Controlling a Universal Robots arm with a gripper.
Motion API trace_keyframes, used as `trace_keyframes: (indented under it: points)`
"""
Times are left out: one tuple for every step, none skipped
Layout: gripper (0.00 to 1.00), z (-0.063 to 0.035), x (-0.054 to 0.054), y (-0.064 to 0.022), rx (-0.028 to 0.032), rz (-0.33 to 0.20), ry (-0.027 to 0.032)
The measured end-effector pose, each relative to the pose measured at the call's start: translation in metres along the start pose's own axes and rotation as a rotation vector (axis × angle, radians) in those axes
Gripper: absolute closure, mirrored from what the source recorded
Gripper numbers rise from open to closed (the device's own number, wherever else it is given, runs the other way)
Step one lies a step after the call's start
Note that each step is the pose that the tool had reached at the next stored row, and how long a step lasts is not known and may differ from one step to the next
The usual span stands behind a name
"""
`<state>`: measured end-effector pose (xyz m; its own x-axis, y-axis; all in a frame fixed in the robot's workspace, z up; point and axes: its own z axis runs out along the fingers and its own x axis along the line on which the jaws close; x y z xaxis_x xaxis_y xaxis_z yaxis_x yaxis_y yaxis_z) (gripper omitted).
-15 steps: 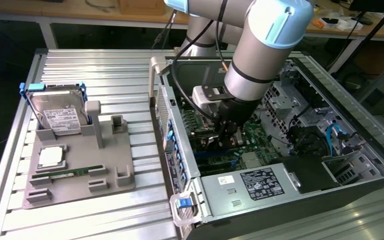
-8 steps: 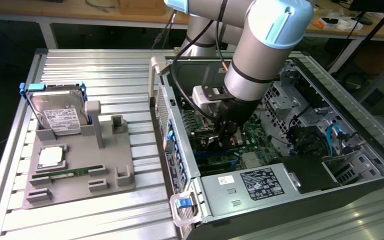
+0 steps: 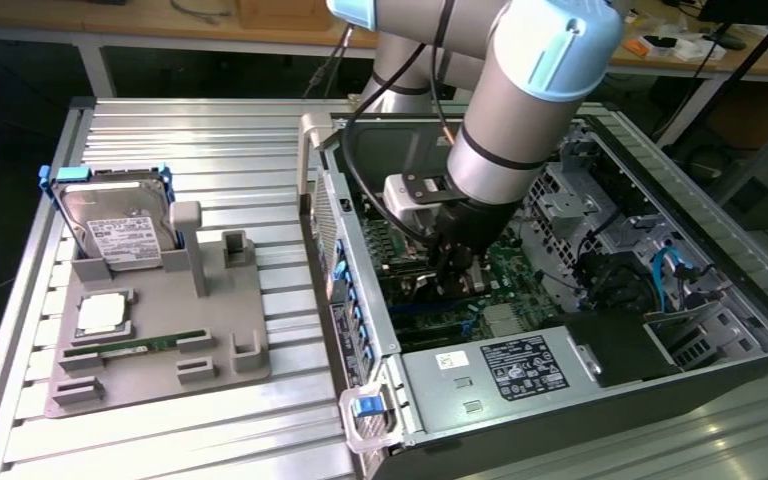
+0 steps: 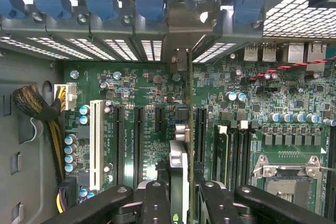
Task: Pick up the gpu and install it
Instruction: 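Insert the gpu into the slot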
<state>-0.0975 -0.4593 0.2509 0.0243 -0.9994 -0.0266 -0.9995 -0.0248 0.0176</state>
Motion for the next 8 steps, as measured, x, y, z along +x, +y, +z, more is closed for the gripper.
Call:
trace_keyframes:
  points:
    - [0.73, 0.0004, 0.0000, 0.0000, 0.0003, 0.000, 0.0003]
    - [0.73, 0.0008, 0.0000, 0.0000, 0.0004, 0.000, 0.0009]
    - [0.73, 0.0012, 0.0000, 0.0000, 0.0007, 0.000, 0.0014]
    - [0.73, 0.0014, 0.0000, 0.0000, 0.0007, 0.000, 0.0025]
    - [0.73, 0.0018, 0.0001, 0.0001, 0.0008, 0.000, 0.0035]
    - [0.73, 0.0023, 0.0001, 0.0001, 0.0009, 0.000, 0.0050]
    - [0.73, 0.0026, 0.0001, 0.0002, 0.0011, 0.000, 0.0057]
    - [0.73, 0.0028, 0.0001, 0.0002, 0.0012, 0.000, 0.0064]
